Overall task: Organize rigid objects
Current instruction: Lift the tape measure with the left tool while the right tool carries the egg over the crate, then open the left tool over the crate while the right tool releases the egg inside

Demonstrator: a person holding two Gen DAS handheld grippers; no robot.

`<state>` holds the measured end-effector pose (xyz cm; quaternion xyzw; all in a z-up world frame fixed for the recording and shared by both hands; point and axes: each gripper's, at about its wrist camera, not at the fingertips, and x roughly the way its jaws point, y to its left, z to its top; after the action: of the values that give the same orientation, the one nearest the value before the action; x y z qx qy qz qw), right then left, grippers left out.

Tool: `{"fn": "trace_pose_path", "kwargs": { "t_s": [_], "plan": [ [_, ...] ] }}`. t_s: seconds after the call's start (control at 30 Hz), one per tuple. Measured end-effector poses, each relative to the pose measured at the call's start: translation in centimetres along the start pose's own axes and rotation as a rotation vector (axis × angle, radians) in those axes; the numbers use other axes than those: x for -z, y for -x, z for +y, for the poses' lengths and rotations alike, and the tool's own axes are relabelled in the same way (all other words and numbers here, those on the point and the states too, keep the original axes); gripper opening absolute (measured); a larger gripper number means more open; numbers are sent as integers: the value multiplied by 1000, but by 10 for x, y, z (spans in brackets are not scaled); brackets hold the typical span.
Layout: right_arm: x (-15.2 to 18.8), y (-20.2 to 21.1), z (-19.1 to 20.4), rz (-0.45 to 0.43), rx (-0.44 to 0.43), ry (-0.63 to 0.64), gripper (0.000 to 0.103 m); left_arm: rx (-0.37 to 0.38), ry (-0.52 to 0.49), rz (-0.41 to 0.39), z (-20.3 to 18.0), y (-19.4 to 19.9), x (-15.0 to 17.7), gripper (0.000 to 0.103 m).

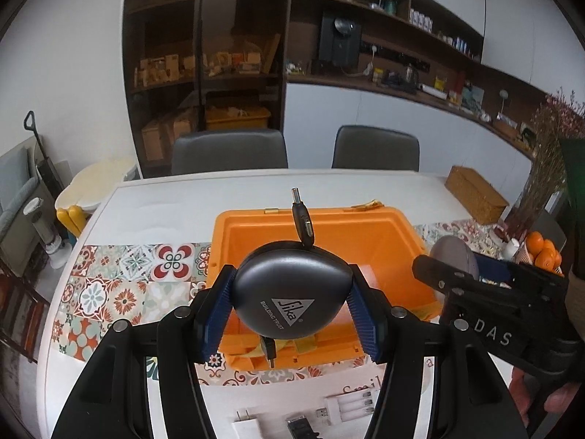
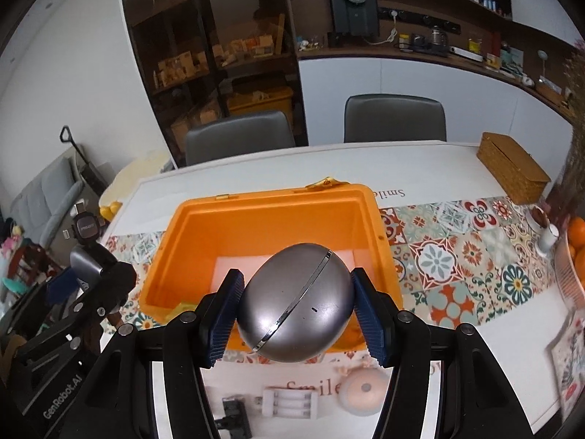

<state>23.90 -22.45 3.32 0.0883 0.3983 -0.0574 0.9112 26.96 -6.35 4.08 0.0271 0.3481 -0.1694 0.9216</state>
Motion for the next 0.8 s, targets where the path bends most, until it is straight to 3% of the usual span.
{"fn": "trace_pose_path", "kwargs": {
  "t_s": [0.47,0.8],
  "plan": [
    [-48,-57,-10,131,28,25,60,-4,-3,184,3,-73,-35,59],
    [-46,-112,-22,296,43,15,60,-22,-37,341,-4,-125,-25,59]
  ]
}}
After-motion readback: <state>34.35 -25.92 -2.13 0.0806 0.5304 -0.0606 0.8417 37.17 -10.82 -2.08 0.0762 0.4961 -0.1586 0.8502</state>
